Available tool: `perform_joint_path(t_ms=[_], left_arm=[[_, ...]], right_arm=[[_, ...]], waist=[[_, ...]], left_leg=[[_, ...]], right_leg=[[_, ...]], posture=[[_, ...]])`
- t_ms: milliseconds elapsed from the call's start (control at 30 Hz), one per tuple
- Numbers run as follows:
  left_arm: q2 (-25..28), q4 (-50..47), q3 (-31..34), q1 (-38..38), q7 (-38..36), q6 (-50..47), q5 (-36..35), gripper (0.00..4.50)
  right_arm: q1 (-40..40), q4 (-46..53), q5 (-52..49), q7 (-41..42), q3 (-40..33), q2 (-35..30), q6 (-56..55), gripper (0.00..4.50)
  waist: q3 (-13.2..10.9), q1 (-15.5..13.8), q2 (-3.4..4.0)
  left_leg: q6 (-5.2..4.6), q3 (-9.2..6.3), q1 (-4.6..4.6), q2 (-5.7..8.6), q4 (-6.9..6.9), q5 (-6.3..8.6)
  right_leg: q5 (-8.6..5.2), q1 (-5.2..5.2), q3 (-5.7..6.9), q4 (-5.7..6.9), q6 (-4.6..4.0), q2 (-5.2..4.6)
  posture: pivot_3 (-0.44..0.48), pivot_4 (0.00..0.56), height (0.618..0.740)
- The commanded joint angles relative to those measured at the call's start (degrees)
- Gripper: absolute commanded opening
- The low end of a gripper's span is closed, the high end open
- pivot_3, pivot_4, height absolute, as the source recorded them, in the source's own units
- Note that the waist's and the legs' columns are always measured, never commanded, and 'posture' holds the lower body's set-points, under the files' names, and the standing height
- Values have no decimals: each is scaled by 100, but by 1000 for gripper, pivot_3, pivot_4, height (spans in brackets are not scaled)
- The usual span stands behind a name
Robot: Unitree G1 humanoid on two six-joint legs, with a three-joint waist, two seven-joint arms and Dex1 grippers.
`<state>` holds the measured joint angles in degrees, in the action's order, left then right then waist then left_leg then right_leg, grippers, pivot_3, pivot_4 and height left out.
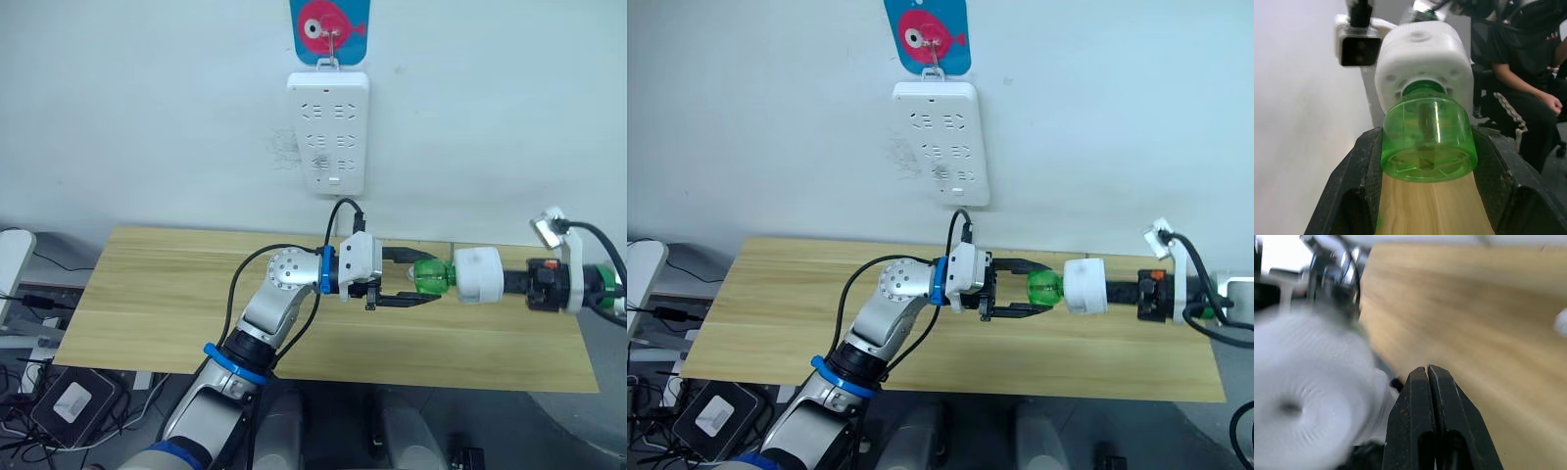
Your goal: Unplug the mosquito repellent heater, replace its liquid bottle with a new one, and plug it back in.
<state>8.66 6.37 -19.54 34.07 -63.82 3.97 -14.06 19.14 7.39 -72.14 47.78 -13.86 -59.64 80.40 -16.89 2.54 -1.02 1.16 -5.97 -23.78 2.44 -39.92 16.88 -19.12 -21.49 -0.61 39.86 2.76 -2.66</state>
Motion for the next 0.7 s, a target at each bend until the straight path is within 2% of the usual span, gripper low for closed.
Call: perform_joint_path(t_ms=[33,133,233,367,533,633,700], left_arm=[[-33,-76,11,-10,177,90,95,2253],[-19,-4,-5,-13,223,146,146,2253],[-22,15,-24,-20,213,177,170,2253],[-30,24,-39,-19,179,199,175,2253],[-21,-23,-78,-58,136,208,154,2253],[-5,-75,-101,-93,105,197,127,2253],[-1,-127,-106,-113,87,173,102,2253]], right_arm=[[-130,603,-1143,-381,-481,23,310,62],[-104,723,-2324,-1118,-447,-88,117,62],[-101,860,-3084,-1638,-282,-342,-186,62],[215,765,-3524,-2011,-39,-612,-485,62],[1443,-16,-3133,-2135,408,-500,-610,62],[1983,-394,-2430,-1903,599,-381,-546,62],[2031,-411,-1810,-1525,745,-372,-530,62]], waist=[[0,1,0],[0,6,0],[0,25,0],[1,43,2],[2,69,2],[3,71,4],[3,70,4]], left_leg=[[0,-1,0,0,-1,0],[-4,2,1,0,-4,2],[-19,2,1,-1,-6,10],[-20,3,1,-1,-7,9],[-19,11,2,-1,-7,8],[-4,9,2,-2,-4,0],[-2,5,0,-2,-2,-1]], right_leg=[[0,1,3,0,0,0],[2,1,0,2,0,0],[6,2,-1,2,0,0],[7,2,-1,1,0,0],[8,-1,-6,1,2,0],[8,-4,-5,2,1,0],[8,-6,-1,1,2,0]], posture=[[-112,279,740],[-112,279,740],[-112,279,740],[-118,264,740],[-118,257,740],[-114,250,740],[-114,250,740]])
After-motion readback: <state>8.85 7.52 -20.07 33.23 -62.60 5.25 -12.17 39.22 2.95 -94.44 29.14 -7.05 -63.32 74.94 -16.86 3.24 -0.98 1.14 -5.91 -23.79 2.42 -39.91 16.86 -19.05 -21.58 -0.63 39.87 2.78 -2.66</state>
